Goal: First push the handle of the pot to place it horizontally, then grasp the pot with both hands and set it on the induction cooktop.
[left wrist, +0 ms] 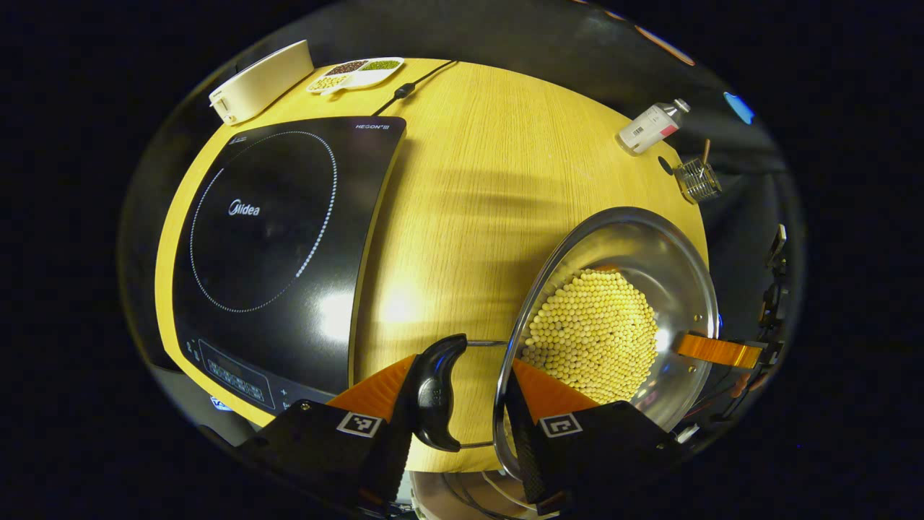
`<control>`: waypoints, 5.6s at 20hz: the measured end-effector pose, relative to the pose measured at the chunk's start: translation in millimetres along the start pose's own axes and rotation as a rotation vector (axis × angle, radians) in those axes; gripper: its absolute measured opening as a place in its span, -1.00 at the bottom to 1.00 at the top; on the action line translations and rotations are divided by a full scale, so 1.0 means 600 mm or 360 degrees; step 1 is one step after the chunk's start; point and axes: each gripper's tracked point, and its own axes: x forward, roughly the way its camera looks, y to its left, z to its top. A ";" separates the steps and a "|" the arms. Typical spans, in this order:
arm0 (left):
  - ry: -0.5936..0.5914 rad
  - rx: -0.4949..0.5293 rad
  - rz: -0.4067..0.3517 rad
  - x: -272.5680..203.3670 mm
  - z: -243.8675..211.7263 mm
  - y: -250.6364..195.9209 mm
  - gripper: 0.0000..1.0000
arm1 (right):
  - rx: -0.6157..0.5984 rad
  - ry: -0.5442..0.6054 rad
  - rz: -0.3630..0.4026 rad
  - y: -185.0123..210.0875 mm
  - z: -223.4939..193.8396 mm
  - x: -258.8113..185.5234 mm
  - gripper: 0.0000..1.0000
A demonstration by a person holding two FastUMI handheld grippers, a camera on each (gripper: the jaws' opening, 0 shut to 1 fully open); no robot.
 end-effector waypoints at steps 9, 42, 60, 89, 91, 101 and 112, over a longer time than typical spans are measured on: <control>-0.0083 0.0039 0.0017 -0.065 -0.025 0.030 0.29 | -0.0045 -0.0034 0.0040 0.046 -0.045 -0.043 -0.03; -0.0366 0.0283 0.0078 -0.152 0.161 0.484 0.29 | 0.0114 -0.0482 0.0273 0.523 -0.078 0.135 0.00; -0.0438 0.0308 0.0170 -0.114 0.241 0.540 0.28 | 0.0119 -0.0477 0.0249 0.564 0.001 0.220 0.03; -0.0981 0.0343 0.0296 -0.225 0.260 0.470 0.99 | -0.0025 -0.0960 0.0024 0.446 0.065 0.058 0.86; -0.0994 0.0365 0.0259 -0.235 0.246 0.437 0.99 | -0.0022 -0.1033 -0.0030 0.427 0.060 0.024 0.86; -0.1215 0.0431 0.0125 -0.319 0.158 0.186 0.99 | -0.0112 -0.1330 -0.0062 0.307 0.025 -0.210 0.86; -0.1906 0.0268 0.0066 -0.504 0.134 -0.084 0.96 | -0.0468 -0.1965 -0.0041 0.204 0.044 -0.564 0.84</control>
